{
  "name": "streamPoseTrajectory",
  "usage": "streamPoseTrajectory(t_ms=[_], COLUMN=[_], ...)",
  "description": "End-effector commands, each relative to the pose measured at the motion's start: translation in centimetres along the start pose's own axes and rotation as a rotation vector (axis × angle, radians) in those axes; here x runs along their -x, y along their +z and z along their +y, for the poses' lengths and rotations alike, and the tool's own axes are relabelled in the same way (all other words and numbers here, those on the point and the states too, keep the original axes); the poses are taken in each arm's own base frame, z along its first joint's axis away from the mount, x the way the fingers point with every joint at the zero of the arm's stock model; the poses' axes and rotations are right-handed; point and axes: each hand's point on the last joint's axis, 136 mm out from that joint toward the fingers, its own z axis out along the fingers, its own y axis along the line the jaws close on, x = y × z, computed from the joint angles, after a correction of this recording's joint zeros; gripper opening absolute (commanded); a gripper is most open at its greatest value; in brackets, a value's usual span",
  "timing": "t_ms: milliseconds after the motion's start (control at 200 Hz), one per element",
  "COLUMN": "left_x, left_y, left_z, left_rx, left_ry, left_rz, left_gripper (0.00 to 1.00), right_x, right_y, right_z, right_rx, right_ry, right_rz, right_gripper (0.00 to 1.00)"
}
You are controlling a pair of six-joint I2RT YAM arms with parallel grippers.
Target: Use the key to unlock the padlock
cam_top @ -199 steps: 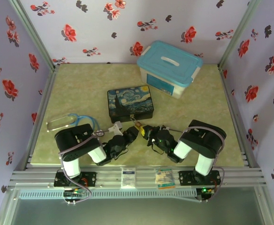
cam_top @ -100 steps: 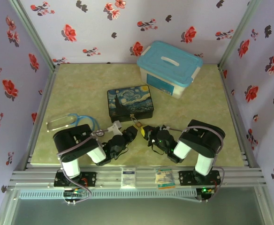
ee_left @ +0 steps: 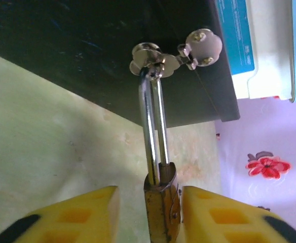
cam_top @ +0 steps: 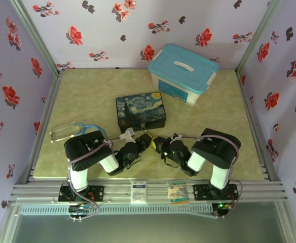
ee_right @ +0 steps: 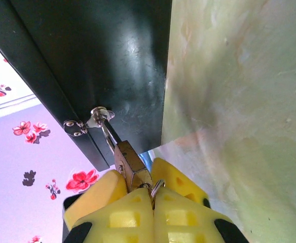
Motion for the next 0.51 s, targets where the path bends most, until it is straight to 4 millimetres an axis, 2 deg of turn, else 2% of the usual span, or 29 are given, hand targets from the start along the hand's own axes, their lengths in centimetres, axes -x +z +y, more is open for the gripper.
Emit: streamPoseTrajectory(t_ms=[0, 65, 130, 200, 295, 395, 500], left_x=[0.8, 0.8, 0.8, 0.7, 0.9, 0.9, 0.6], left_y=[0.9, 1.4, 1.7, 1.7, 1.3, 1.0, 0.8], left_z=[-1.0, -0.4, 0.1, 0.0, -0.4, -0.4, 0.4], left_rx=[-0.026, -0.015, -0.005, -0.008, -0.016, -0.015, 0.004], left_ry=[0.026, 0.024, 0.011, 0.017, 0.031, 0.034, 0.023], left_rz=[-0.017, -0.01, -0.006, -0.002, -0.006, -0.005, 0.003], left_gripper=[0.31, 0.27, 0.15, 0.07, 0.02, 0.0, 0.0], right_x=[-0.3, -0.6, -0.7, -0.7, -0.2, 1.2, 2.7], right_y=[0.4, 0.8, 0.9, 0.9, 0.4, -0.3, -0.8], right_z=[-0.6, -0.3, -0.2, -0.3, -1.0, -2.1, -4.9], right_rx=[-0.019, -0.013, -0.009, -0.013, -0.032, -0.07, -0.202], right_ry=[-0.043, -0.055, -0.073, -0.096, -0.157, -0.214, -0.293], right_rz=[0.031, 0.045, 0.052, 0.053, 0.041, 0.018, 0.016], right_gripper=[0.0, 0.0, 0.0, 0.0, 0.15, 0.22, 0.26])
